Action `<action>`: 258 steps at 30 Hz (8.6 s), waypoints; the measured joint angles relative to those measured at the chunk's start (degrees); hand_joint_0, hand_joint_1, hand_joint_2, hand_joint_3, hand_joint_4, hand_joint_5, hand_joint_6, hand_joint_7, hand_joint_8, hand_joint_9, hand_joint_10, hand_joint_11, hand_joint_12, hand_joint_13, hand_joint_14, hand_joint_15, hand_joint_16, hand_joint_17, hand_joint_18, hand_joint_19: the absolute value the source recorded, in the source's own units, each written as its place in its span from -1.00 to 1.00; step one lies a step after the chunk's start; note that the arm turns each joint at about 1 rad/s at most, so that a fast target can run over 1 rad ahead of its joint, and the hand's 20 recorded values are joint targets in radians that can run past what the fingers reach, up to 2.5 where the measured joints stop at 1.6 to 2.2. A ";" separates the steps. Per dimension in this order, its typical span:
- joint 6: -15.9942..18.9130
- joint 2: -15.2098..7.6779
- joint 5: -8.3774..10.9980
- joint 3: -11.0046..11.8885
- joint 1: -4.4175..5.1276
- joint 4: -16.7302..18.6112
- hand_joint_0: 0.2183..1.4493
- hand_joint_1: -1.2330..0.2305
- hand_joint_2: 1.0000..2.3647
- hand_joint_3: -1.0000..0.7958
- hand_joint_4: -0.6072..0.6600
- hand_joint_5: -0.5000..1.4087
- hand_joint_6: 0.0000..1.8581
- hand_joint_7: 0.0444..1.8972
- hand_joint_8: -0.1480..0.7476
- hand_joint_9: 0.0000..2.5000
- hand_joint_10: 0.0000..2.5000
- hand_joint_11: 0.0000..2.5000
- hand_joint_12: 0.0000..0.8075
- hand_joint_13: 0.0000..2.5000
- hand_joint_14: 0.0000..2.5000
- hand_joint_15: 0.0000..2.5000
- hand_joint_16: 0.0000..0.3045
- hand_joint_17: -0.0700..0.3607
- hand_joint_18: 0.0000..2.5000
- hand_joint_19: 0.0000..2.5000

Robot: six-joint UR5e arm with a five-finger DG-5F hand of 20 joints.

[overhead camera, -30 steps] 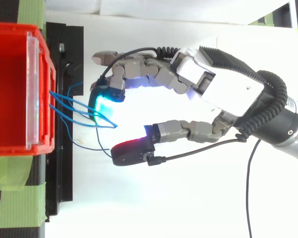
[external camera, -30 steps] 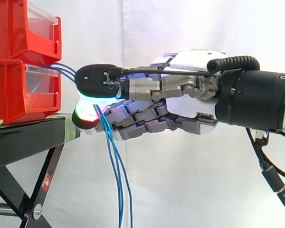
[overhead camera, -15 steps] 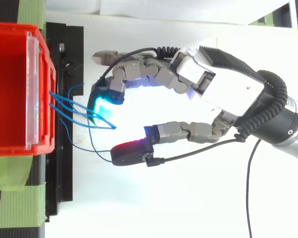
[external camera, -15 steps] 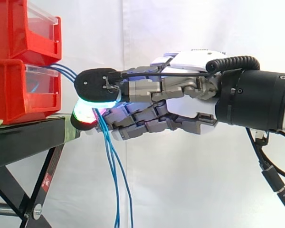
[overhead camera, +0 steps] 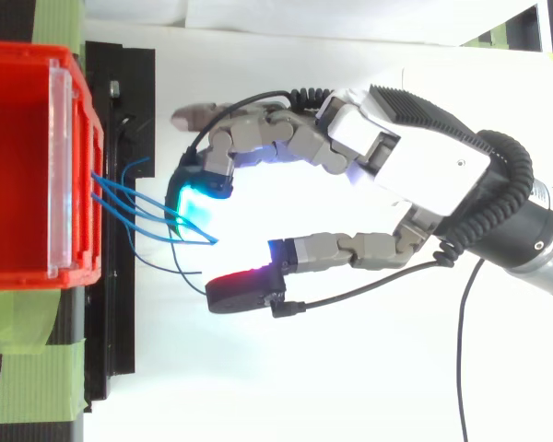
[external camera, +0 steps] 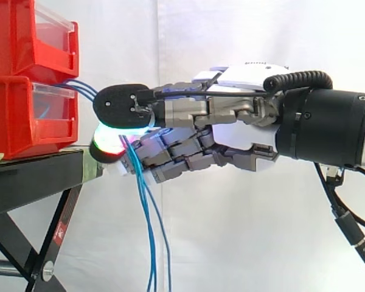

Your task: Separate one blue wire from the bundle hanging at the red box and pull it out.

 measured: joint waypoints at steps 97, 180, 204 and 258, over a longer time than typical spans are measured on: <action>49.00 -0.01 0.02 3.39 0.55 -18.38 -0.34 -0.28 -0.96 0.01 0.14 -0.67 -0.15 0.18 0.04 -0.47 -0.99 -0.51 -0.28 0.03 -0.25 0.14 -0.70 -0.19 -0.39 -0.26; 33.29 5.91 7.85 3.39 -0.67 -31.44 -0.28 -0.39 -0.96 -0.07 0.22 -0.67 -0.17 0.10 0.04 -0.20 -0.99 0.07 -0.20 -0.09 0.40 0.07 -0.73 -0.24 -0.20 0.01; 30.92 8.24 7.76 3.40 -0.71 -33.71 -0.26 -0.49 -0.96 -0.10 0.27 -0.69 -0.11 0.06 0.05 -0.23 -0.99 0.07 -0.19 -0.10 0.40 0.07 -0.73 -0.24 -0.22 0.01; 30.22 8.23 7.85 3.39 -0.71 -33.57 -0.45 -0.13 -1.00 -0.42 0.31 -0.68 -0.14 0.10 0.11 -0.19 -0.99 0.04 -0.17 -0.09 0.48 -0.03 -0.69 -0.19 -0.20 0.00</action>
